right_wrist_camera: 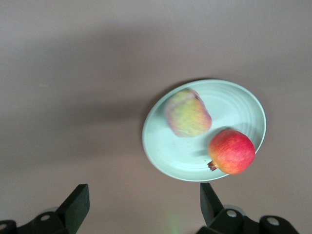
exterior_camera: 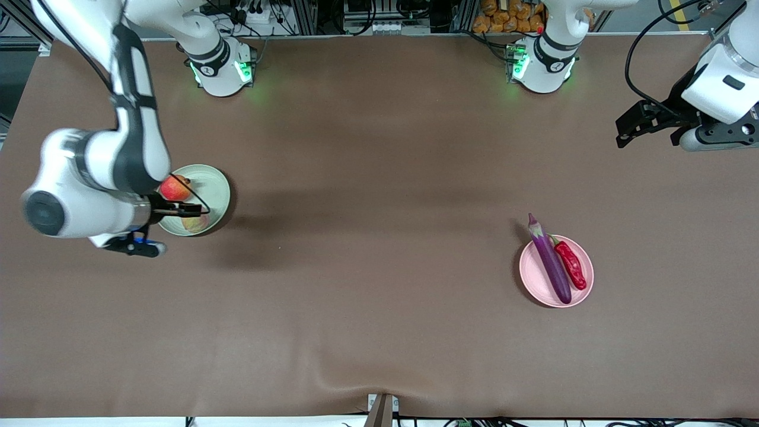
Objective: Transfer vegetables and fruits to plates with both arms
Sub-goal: 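Release the yellow fruit beside the apple and lift the right gripper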
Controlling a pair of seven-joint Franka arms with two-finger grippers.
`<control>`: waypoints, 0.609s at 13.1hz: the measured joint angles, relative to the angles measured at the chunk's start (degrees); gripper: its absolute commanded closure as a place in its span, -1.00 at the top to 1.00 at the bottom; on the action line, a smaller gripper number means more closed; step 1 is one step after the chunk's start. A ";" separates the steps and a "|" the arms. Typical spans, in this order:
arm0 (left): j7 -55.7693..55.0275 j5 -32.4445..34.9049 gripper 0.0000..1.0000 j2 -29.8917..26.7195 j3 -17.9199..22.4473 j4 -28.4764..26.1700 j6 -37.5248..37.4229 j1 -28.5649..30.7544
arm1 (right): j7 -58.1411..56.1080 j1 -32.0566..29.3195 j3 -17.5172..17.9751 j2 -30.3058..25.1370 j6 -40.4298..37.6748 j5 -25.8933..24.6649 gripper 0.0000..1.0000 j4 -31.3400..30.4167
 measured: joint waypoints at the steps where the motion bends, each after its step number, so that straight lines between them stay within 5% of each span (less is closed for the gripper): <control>1: 0.00 0.00 1.00 0.00 0.00 -0.01 0.15 0.02 | 0.00 -0.08 0.02 -0.33 -1.76 0.15 1.00 3.92; 4: 0.00 0.00 1.00 0.03 0.00 -0.11 0.23 0.07 | 0.00 -5.08 4.80 -0.50 -9.73 -0.19 1.00 15.54; 8: 0.00 0.00 1.00 -0.02 0.00 -0.12 0.15 0.10 | -0.33 -21.87 23.71 -0.70 -21.03 -6.15 1.00 27.15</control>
